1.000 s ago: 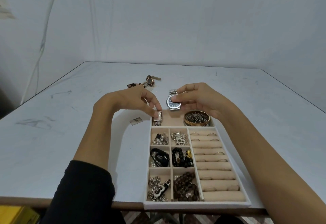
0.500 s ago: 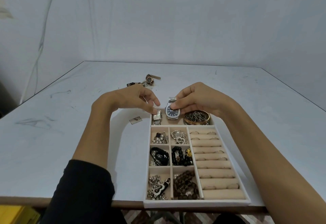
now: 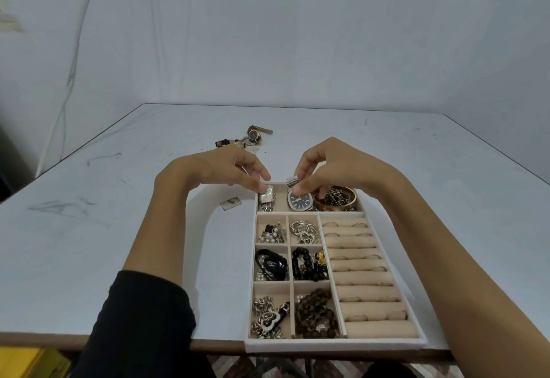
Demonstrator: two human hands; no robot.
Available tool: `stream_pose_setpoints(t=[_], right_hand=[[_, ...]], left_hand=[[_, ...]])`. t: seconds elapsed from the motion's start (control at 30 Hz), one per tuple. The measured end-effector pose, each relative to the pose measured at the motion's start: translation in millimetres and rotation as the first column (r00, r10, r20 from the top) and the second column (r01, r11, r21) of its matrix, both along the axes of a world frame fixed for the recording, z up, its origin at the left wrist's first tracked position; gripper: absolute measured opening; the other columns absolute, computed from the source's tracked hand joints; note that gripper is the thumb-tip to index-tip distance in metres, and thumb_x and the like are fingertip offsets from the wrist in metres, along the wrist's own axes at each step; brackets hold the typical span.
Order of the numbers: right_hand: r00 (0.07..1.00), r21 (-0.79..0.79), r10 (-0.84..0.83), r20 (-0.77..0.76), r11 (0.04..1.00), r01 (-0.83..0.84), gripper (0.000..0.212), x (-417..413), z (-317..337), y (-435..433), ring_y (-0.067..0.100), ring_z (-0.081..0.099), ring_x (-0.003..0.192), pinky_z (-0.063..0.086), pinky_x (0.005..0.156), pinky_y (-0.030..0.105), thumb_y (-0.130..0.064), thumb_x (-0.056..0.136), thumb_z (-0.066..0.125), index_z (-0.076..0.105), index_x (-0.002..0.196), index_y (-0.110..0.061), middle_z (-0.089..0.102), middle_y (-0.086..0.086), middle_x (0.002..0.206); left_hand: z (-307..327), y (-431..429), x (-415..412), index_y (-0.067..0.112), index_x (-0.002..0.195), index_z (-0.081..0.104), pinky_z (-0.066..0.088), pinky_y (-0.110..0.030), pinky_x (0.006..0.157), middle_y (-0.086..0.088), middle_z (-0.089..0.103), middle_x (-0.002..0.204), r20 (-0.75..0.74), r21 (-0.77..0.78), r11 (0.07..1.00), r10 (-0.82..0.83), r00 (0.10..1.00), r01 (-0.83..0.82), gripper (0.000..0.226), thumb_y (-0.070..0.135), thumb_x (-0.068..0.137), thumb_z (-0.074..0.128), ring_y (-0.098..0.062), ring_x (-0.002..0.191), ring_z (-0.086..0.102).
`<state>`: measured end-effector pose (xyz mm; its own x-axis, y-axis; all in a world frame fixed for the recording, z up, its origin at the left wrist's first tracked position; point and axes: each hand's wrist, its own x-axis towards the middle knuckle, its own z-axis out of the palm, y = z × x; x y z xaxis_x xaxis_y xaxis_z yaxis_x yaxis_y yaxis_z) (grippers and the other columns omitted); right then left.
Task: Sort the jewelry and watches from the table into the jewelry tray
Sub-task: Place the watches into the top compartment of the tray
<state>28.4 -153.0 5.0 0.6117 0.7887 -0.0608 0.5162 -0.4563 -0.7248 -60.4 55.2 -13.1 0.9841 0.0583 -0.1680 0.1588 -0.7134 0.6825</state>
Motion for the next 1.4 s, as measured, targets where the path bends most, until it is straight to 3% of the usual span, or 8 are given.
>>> stream_pose_setpoints(t=[0.17,0.37,0.5,0.73,0.93,1.13,1.4], right_hand=[[0.995,-0.067,-0.007,0.101,0.998,0.014,0.024,2.9,-1.5,-0.6,0.009,0.061,0.07,0.048,0.072,0.027,-0.026,0.067,0.085,0.073,0.081,-0.011,0.072,0.007,0.081],[0.977,-0.152,-0.033,0.212,0.986,0.066,0.028,8.7,-2.9,-4.5,0.021,0.065,0.085,0.05,0.07,0.032,-0.035,0.071,0.082,0.075,0.081,-0.01,0.072,0.006,0.082],[0.981,-0.134,-0.039,0.189,0.989,0.065,0.03,14.2,-3.0,-8.5,0.009,0.057,0.077,0.042,0.065,0.026,-0.036,0.069,0.083,0.067,0.089,-0.021,0.062,-0.003,0.086],[0.981,-0.087,0.031,0.189,0.996,-0.015,0.02,11.9,-4.6,-3.5,0.003,0.059,0.066,0.039,0.061,0.02,-0.021,0.068,0.085,0.072,0.084,-0.022,0.071,-0.002,0.078],[0.988,-0.092,0.053,0.147,0.995,-0.04,0.017,13.7,-4.1,-6.0,0.009,0.063,0.073,0.042,0.068,0.025,-0.022,0.071,0.083,0.071,0.083,-0.023,0.071,-0.002,0.078],[0.991,-0.138,0.092,0.096,0.987,-0.079,0.022,12.8,-1.6,-9.5,0.005,0.061,0.072,0.041,0.068,0.023,-0.026,0.077,0.079,0.068,0.095,-0.021,0.072,-0.001,0.085],[0.987,-0.048,0.03,0.156,0.999,-0.023,0.026,8.7,-0.1,-8.7,0.008,0.06,0.076,0.046,0.072,0.025,-0.035,0.077,0.077,0.07,0.095,-0.018,0.068,0.0,0.088]], left_hand=[[-0.7,0.9,0.1,0.027,0.102,0.071,0.041,-0.026,0.076,0.005,0.061,0.087,-0.007,-0.001,1.0,-0.009,1.0,0.009,0.023,0.029,0.079,0.076,-0.001,0.078,0.055],[-1.4,1.5,-1.5,0.028,0.103,0.07,0.042,-0.024,0.076,0.006,0.06,0.087,-0.016,-0.01,1.0,-0.014,1.0,0.014,0.023,0.03,0.08,0.075,0.002,0.079,0.056],[-2.4,1.6,-1.6,0.027,0.102,0.07,0.043,-0.024,0.076,0.007,0.06,0.087,-0.012,-0.014,1.0,-0.012,1.0,0.012,0.022,0.03,0.081,0.074,0.001,0.079,0.056],[-3.5,2.2,-2.9,0.028,0.102,0.07,0.043,-0.026,0.076,0.008,0.059,0.085,-0.003,-0.024,1.0,-0.017,1.0,0.017,0.021,0.029,0.081,0.074,0.002,0.08,0.056],[-2.9,1.5,-2.6,0.027,0.104,0.07,0.043,-0.025,0.077,0.007,0.058,0.087,-0.013,-0.026,0.999,-0.021,1.0,0.021,0.022,0.029,0.083,0.072,0.0,0.081,0.055],[-2.6,2.0,-2.9,0.028,0.105,0.069,0.044,-0.026,0.076,0.007,0.059,0.087,-0.008,-0.014,1.0,-0.028,1.0,0.028,0.019,0.027,0.086,0.069,-0.002,0.084,0.056],[-2.8,2.2,-2.4,0.028,0.105,0.069,0.044,-0.025,0.077,0.004,0.061,0.092,0.0,-0.012,1.0,-0.023,1.0,0.023,0.017,0.025,0.088,0.067,-0.004,0.087,0.055]])
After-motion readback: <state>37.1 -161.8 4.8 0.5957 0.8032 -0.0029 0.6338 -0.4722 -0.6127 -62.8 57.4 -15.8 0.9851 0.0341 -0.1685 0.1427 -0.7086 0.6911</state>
